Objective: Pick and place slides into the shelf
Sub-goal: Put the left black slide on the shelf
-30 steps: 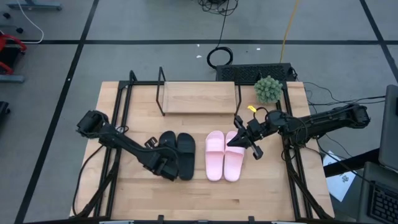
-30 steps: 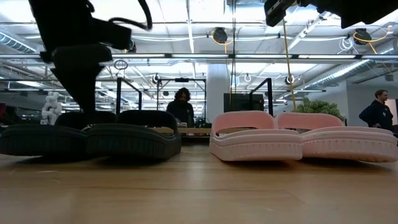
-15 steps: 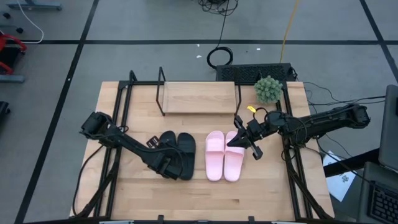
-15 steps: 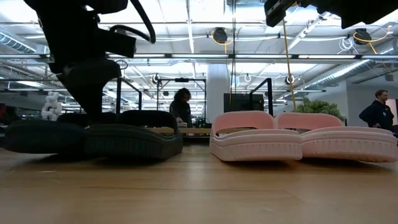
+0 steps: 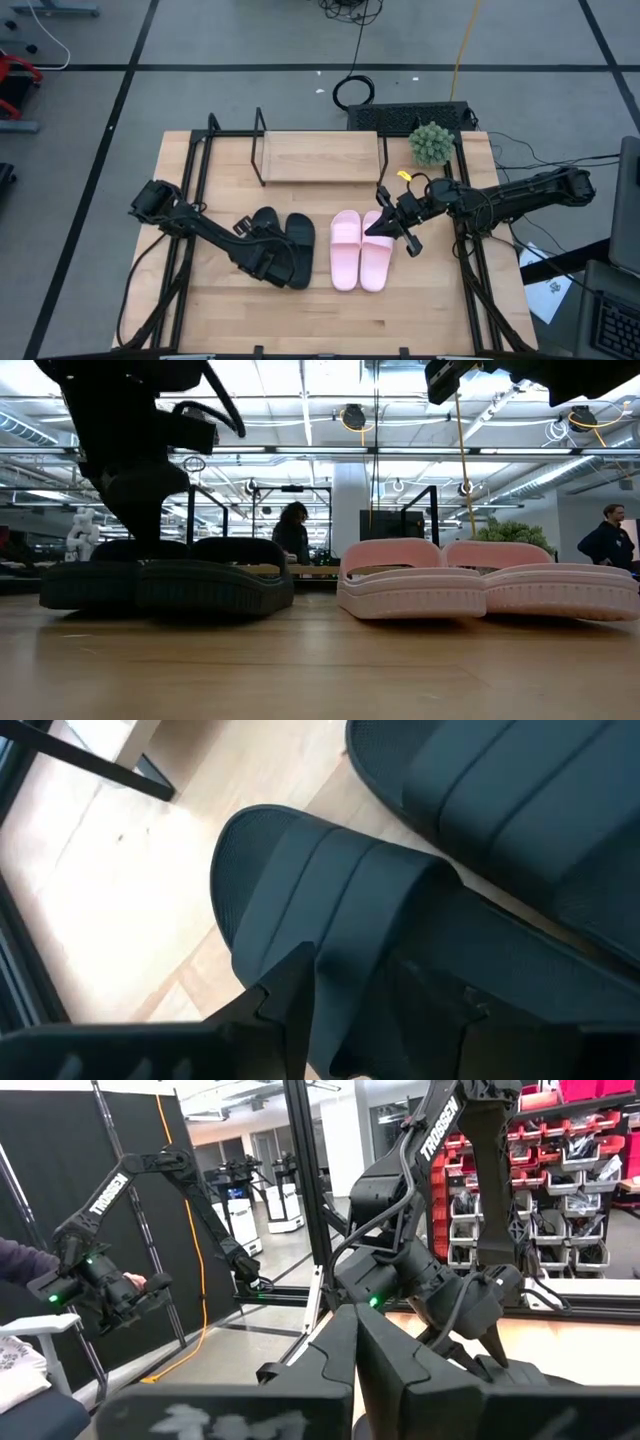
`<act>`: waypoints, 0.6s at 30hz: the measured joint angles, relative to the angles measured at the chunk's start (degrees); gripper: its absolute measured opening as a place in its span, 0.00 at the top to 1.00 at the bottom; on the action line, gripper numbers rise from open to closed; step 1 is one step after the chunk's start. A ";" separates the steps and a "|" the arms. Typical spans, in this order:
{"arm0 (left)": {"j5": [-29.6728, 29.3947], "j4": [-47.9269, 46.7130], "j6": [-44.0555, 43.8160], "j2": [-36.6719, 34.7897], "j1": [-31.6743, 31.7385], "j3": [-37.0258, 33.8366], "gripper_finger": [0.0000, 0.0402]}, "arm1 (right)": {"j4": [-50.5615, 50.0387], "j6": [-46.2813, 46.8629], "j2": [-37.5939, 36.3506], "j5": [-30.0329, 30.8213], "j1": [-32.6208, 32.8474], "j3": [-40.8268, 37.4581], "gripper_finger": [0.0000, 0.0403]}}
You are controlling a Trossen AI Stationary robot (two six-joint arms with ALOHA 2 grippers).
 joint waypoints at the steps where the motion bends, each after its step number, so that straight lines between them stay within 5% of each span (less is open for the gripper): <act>1: -0.05 -0.22 -0.36 0.64 0.00 -0.02 0.69 | -0.06 0.00 0.00 -0.02 0.00 0.00 1.00; 12: -1.29 -6.97 -4.95 6.96 0.44 2.62 0.70 | -2.28 -1.70 0.02 -0.02 0.00 0.00 1.00; 18: -1.47 -6.98 -3.86 6.96 0.22 3.59 0.94 | -2.47 -2.97 0.00 0.11 0.00 0.00 1.00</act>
